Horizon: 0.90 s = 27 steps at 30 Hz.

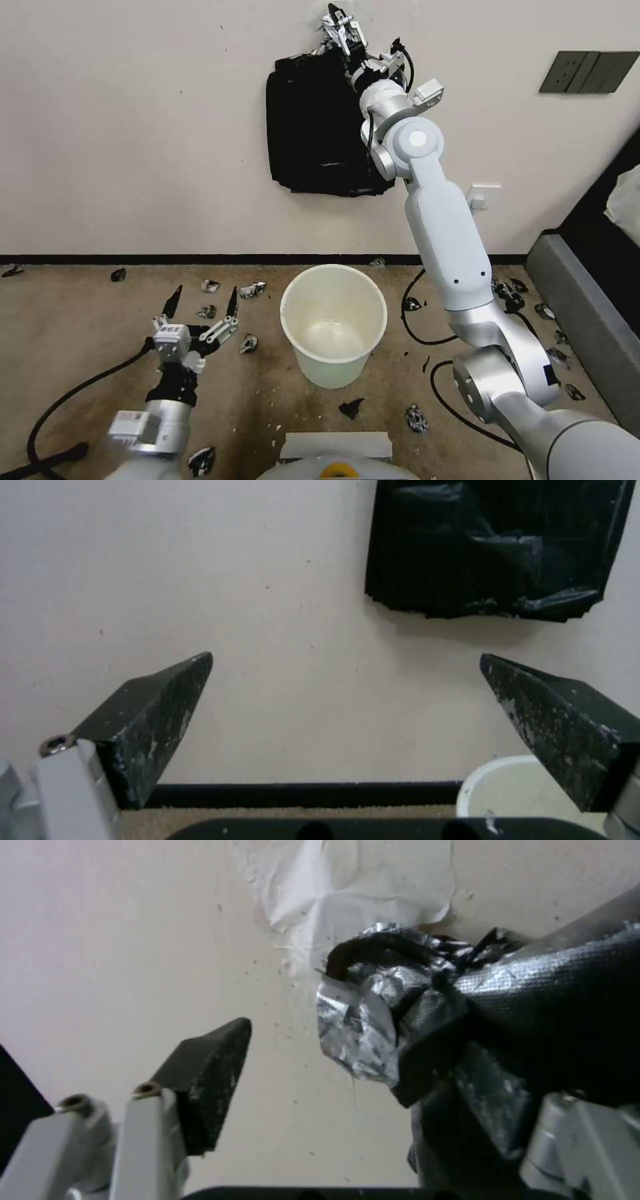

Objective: Place a trash bag onto the trash bin.

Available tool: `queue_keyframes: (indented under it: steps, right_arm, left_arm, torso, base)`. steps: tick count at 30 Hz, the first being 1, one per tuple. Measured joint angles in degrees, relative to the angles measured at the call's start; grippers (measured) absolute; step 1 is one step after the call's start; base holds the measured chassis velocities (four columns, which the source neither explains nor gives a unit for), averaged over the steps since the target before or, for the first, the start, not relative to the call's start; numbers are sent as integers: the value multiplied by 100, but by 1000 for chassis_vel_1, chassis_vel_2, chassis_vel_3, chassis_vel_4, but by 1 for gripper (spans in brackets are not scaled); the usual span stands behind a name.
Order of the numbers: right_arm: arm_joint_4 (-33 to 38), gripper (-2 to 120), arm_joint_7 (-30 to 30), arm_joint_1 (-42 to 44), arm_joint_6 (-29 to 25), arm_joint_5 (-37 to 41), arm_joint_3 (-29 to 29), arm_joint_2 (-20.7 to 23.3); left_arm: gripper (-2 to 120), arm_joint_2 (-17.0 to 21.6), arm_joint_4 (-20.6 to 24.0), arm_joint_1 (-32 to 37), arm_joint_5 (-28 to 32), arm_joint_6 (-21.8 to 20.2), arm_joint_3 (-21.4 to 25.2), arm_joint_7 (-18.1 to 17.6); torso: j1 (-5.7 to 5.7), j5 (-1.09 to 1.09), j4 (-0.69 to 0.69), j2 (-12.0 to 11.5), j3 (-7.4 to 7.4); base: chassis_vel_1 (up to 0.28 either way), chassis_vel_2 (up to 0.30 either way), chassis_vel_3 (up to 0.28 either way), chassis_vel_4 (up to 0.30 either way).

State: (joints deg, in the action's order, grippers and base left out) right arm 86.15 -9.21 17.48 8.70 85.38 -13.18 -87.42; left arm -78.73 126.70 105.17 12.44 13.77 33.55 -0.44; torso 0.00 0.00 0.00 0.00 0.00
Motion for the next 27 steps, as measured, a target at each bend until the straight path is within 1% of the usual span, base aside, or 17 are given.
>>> queue_keyframes:
  steps: [3,4,5,7,9,11,12,14,15,16,17,18,19,20,23,26,27]
  right_arm:
    - [-3,69,25,1,1,0,-2,0]
    - [-28,59,76,1,3,-7,-8,-6]
    - [-54,54,94,-4,3,-13,-16,-22]
    - [-54,54,94,-4,3,-13,-16,-22]
    - [-93,43,119,-7,4,-26,-33,-44]
    - [-93,43,119,-7,4,-26,-33,-44]
    - [-112,31,141,19,4,-57,-47,-62]
    - [-114,21,156,54,4,-89,-49,-69]
    - [-114,21,156,54,4,-89,-49,-69]
    - [-115,16,166,65,6,-114,-51,-75]
    - [-115,16,166,65,6,-114,-51,-75]
    - [-115,8,170,68,76,-138,-64,-85]
    - [-115,8,170,68,76,-138,-64,-85]
    - [-107,2,193,68,145,-173,-78,-94]
    - [-119,0,249,49,180,-240,-98,-109]
    - [-172,0,483,43,166,-487,-116,-116]
    - [-169,0,714,92,99,-681,-99,-101]
  left_arm:
    - [100,0,10,-1,1,-6,-2,-2]
    - [100,-4,19,-5,2,-19,-11,-6]
    - [100,-6,26,-10,2,-26,-14,-12]
    - [100,-6,26,-10,2,-26,-14,-12]
    - [100,-7,30,-15,2,-32,-15,-18]
    - [100,-7,30,-15,2,-32,-15,-18]
    - [100,-5,30,-17,11,-32,-14,-22]
    - [100,-5,28,-19,23,-32,-14,-25]
    - [100,-5,28,-19,23,-32,-14,-25]
    - [100,-1,26,-21,26,-32,-12,-26]
    - [100,-1,26,-21,26,-32,-12,-26]
    - [100,5,23,-26,28,-32,-8,-30]
    - [100,5,23,-26,28,-32,-8,-30]
    - [100,15,21,-31,33,-33,6,-39]
    - [100,37,22,-32,61,-33,25,-46]
    - [100,63,34,-23,101,-34,65,-50]
    - [100,67,36,-17,117,-35,82,-51]
  torso:
    - [0,0,0,0,0]
    - [0,0,0,0,0]
    - [0,0,0,0,0]
    - [0,0,0,0,0]
    - [0,0,0,0,0]
    - [0,0,0,0,0]
    - [0,0,0,0,-1]
    - [0,0,0,0,0]
    - [0,0,0,0,0]
    - [0,0,0,0,0]
    - [0,0,0,0,0]
    - [0,0,0,0,0]
    - [0,0,0,0,0]
    - [0,0,0,0,0]
    - [-1,0,1,0,0]
    - [0,0,1,0,0]
    - [0,0,1,0,0]
  base:
    - [0,0,0,0]
    - [0,0,0,0]
    - [0,0,0,0]
    - [0,0,0,0]
    - [0,0,0,0]
    - [0,0,0,0]
    - [0,0,0,0]
    - [0,0,0,0]
    - [0,0,0,0]
    - [0,0,0,0]
    - [0,0,0,0]
    - [0,0,0,0]
    - [0,0,0,0]
    - [0,0,0,0]
    - [0,0,0,0]
    - [0,0,0,0]
    - [0,0,0,0]
